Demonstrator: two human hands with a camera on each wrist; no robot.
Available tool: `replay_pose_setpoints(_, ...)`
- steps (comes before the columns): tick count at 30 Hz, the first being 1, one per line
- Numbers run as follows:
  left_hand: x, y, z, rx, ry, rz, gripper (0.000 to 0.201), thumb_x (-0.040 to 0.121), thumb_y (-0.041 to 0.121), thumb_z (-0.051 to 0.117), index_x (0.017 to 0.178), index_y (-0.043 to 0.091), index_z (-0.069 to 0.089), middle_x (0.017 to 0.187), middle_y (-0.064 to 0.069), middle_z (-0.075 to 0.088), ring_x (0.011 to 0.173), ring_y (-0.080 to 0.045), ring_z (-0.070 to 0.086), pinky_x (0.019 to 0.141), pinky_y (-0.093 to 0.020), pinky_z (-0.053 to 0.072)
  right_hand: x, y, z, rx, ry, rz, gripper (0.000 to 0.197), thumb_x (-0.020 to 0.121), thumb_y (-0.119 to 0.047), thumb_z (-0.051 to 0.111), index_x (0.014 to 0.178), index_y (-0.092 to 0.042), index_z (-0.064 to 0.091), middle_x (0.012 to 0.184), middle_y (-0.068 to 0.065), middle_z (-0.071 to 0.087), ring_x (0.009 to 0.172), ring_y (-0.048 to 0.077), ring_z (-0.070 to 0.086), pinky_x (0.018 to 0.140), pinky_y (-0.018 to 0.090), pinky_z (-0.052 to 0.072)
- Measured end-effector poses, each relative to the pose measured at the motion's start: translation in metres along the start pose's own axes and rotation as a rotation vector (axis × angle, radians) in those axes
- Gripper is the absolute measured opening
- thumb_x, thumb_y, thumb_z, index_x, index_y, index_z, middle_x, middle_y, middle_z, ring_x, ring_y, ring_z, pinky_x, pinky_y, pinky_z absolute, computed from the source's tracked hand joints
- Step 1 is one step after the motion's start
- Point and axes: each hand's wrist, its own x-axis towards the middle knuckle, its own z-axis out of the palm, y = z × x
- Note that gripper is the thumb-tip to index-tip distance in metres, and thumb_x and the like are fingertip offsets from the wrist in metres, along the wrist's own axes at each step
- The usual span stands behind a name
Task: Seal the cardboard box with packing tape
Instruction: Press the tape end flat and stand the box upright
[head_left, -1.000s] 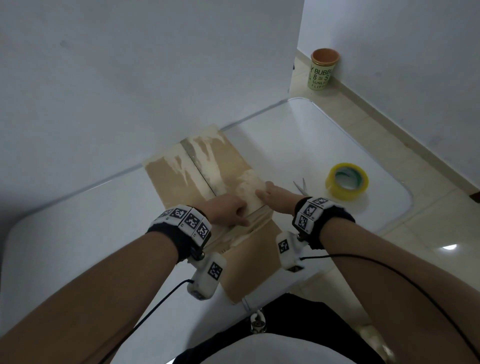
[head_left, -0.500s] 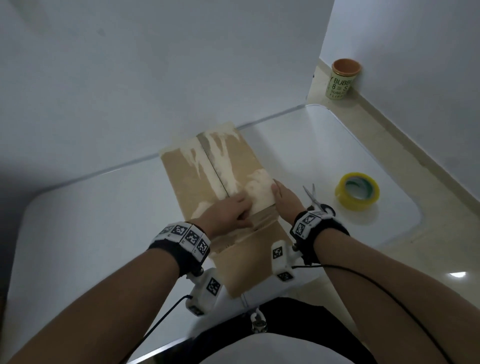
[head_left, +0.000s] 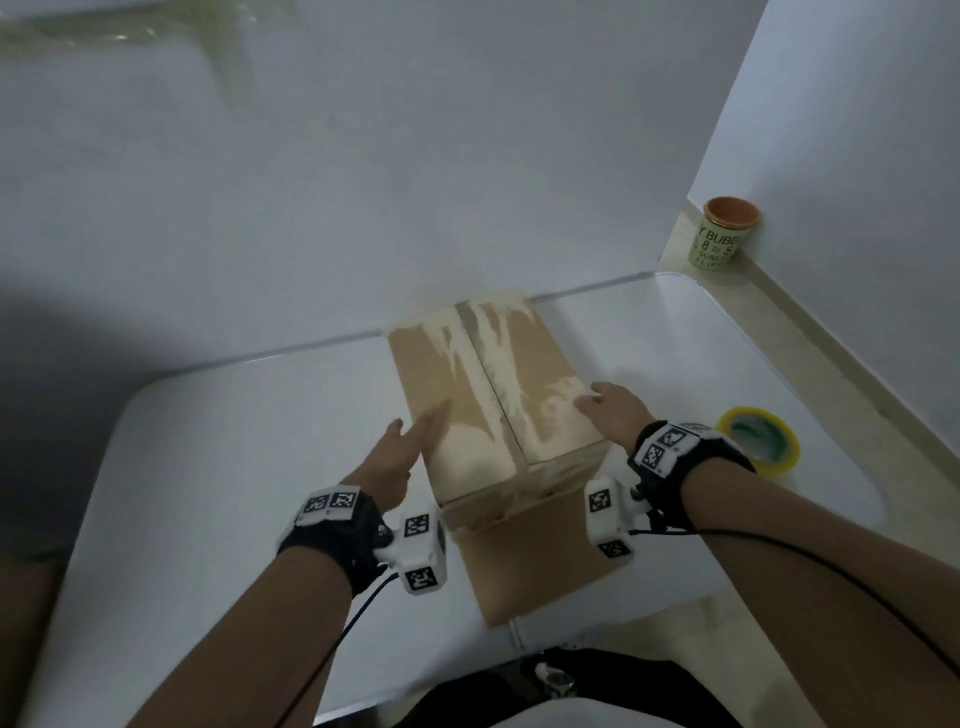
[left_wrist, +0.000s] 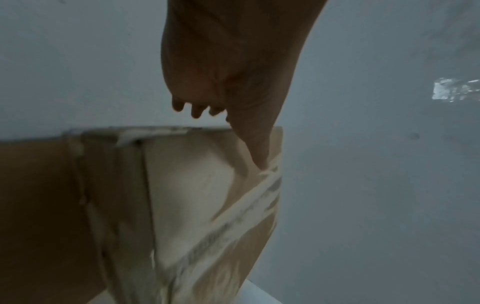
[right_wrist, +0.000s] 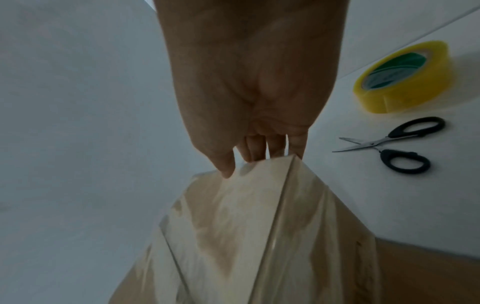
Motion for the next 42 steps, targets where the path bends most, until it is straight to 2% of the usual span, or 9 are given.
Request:
replay_pose_setpoints(3,-0.003,-0.003,0.007,-0.043,-0.009,0.153,0.043,0.087,0.025,0.071,0.121,0.013,0.048,0.113,-0.001,0.064,0.099,-0.017,0.063,0.081,-0.031,0.052,-0.004,-0.01,0.003,0.069,-0.057,0.013,0.035,0.096,-0.036,0.046,0.107,-0.006,0.062,0.109,0.015,0.062,0.099,0.026,0.059,0.093,0.039,0.046)
replay_pose_setpoints(6,-0.003,0.001,-0.007,0.052,-0.023,0.238,0.039,0.087,0.015,0.071,0.119,0.011,0.049,0.114,-0.005,0.063,0.107,-0.026,0.062,0.078,-0.03,0.054,-0.014,-0.02,0.005,0.263,-0.132,0.072,0.036,0.094,-0.035,0.051,0.097,-0.002,0.064,0.086,0.013,0.065,0.081,0.027,0.064,0.09,0.041,0.054)
replay_pose_setpoints(12,0.024,0.032,-0.043,0.452,0.0,0.291,0.101,0.056,0.058,0.081,0.134,0.011,0.038,0.125,-0.006,0.057,0.107,-0.022,0.062,0.089,-0.045,0.056,-0.025,-0.029,0.012,0.31,-0.335,0.222,0.049,0.091,-0.039,0.058,0.122,-0.002,0.046,0.117,0.026,0.059,0.088,0.031,0.064,0.074,0.034,0.057)
replay_pose_setpoints(18,-0.039,0.106,-0.028,1.041,0.13,0.403,0.058,0.091,0.022,0.059,0.14,0.007,0.032,0.129,-0.016,0.056,0.115,-0.036,0.056,0.087,-0.036,0.045,-0.024,-0.031,0.025,0.258,-0.518,0.258,0.046,0.084,-0.022,0.061,0.122,0.003,0.052,0.111,0.029,0.066,0.111,0.045,0.059,0.103,0.05,0.042)
replay_pose_setpoints(25,-0.059,0.119,0.001,1.313,0.102,0.587,0.058,0.098,0.013,0.046,0.151,0.015,0.021,0.14,-0.016,0.049,0.122,-0.033,0.052,0.096,-0.037,0.04,-0.026,-0.024,0.054,0.097,-0.605,0.242,0.056,0.076,-0.027,0.069,0.123,0.0,0.056,0.132,0.016,0.057,0.1,0.025,0.07,0.083,0.032,0.053)
replay_pose_setpoints(32,-0.034,0.057,-0.008,1.421,-0.144,0.642,0.08,0.089,-0.006,0.044,0.153,0.032,0.015,0.162,0.008,0.008,0.15,-0.017,0.007,0.118,-0.052,0.008,-0.02,-0.03,0.029,0.444,-0.266,0.215,0.024,0.095,-0.013,0.049,0.117,-0.007,0.055,0.106,0.011,0.065,0.094,0.028,0.065,0.063,0.031,0.051)
replay_pose_setpoints(36,-0.02,0.059,-0.015,1.344,-0.178,0.594,0.078,0.089,-0.003,0.046,0.151,0.035,0.018,0.162,0.011,0.007,0.15,-0.015,0.003,0.118,-0.052,0.002,0.003,-0.027,0.001,0.253,0.075,0.155,0.039,0.094,-0.007,0.042,0.131,0.004,0.046,0.132,0.02,0.052,0.117,0.034,0.054,0.095,0.037,0.048)
replay_pose_setpoints(39,-0.022,0.069,-0.021,1.043,-0.216,0.561,0.066,0.092,0.027,0.059,0.149,0.033,0.027,0.153,0.014,0.027,0.141,-0.013,0.026,0.117,-0.035,0.023,0.012,-0.037,-0.008,0.201,0.351,0.107,0.035,0.095,-0.009,0.042,0.127,0.004,0.048,0.135,0.022,0.048,0.121,0.037,0.049,0.1,0.036,0.04)
replay_pose_setpoints(42,-0.032,0.079,-0.038,0.423,0.016,0.512,0.042,0.095,0.008,0.055,0.135,0.017,0.047,0.121,0.01,0.052,0.103,-0.012,0.056,0.078,-0.016,0.052,0.019,-0.059,-0.016,0.187,0.441,-0.042,0.031,0.095,-0.014,0.042,0.12,0.002,0.054,0.129,0.023,0.052,0.114,0.037,0.054,0.096,0.038,0.043)
